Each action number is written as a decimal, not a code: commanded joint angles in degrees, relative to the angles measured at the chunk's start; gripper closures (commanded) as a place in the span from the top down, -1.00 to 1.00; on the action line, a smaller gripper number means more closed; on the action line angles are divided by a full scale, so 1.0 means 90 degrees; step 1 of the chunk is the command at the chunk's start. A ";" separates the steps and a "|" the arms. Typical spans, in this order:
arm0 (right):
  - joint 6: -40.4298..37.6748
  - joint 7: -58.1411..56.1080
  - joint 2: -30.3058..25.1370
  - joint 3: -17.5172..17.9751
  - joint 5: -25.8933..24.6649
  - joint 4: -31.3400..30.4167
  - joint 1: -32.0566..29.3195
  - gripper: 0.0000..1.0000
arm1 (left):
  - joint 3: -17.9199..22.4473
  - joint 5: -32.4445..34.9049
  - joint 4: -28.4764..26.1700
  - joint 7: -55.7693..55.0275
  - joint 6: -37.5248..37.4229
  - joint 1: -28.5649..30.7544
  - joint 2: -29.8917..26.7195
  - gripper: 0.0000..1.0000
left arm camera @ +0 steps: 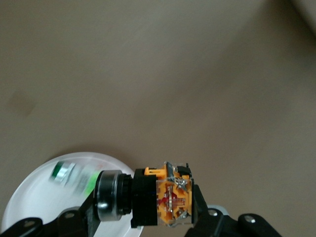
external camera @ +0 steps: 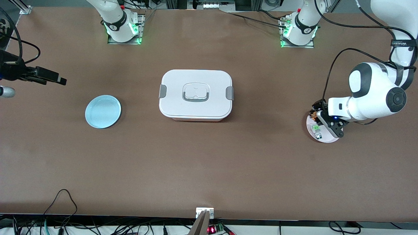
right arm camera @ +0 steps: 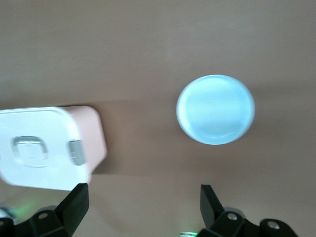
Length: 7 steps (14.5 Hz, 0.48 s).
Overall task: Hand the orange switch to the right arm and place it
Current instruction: 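Lift the switch with the left gripper while the right gripper approaches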
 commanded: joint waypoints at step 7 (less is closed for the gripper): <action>-0.0555 -0.0935 0.1262 -0.0002 0.3498 -0.0232 -0.0594 1.00 | -0.0934 -0.4256 0.0108 0.2993 -0.0371 0.0098 0.0257 -1.00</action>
